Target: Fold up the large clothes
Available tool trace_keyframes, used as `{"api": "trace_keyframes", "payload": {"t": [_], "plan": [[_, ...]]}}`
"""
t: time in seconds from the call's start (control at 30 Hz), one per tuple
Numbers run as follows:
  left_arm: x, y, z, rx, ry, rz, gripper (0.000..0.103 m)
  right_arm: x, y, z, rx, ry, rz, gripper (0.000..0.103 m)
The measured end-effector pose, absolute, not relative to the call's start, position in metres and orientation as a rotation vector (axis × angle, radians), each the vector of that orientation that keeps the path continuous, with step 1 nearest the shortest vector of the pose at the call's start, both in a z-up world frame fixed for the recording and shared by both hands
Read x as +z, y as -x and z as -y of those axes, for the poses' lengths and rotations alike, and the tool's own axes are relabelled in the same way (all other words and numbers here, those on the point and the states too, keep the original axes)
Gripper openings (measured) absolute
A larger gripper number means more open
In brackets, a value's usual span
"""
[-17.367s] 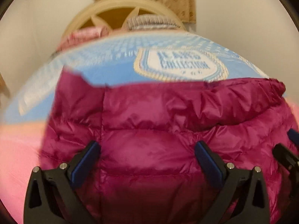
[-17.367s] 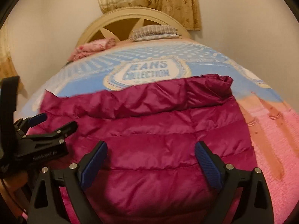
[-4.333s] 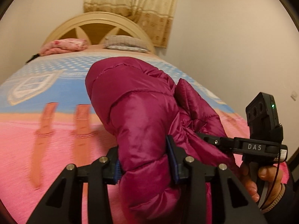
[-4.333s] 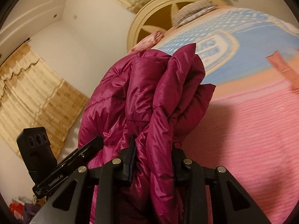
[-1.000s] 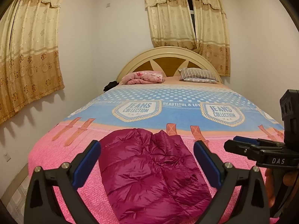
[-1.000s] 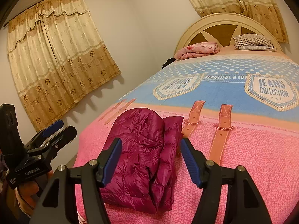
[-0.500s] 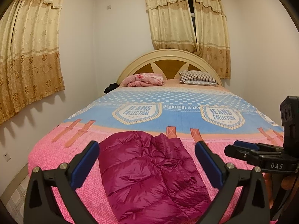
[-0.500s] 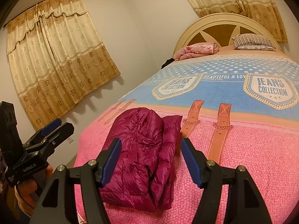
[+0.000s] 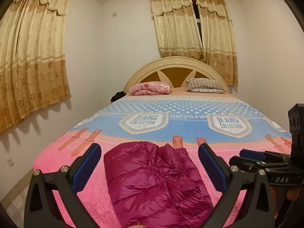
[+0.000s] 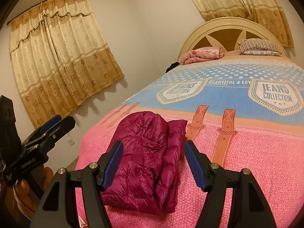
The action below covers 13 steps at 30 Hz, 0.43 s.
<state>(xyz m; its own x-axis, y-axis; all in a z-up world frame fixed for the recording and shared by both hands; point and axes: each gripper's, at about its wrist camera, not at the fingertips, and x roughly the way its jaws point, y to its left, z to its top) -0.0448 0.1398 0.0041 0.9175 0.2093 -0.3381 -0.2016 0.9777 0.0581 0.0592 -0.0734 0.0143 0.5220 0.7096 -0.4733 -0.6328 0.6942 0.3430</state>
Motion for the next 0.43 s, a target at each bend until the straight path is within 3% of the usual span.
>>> {"api": "trace_keyframes", "payload": {"t": [0.43], "plan": [[0.0041, 0.0477, -0.1381, 0.190, -0.037, -0.337, 0.103, 0.0067, -0.0579, 0.0697, 0.802, -0.129, -0.649, 0.068]]}}
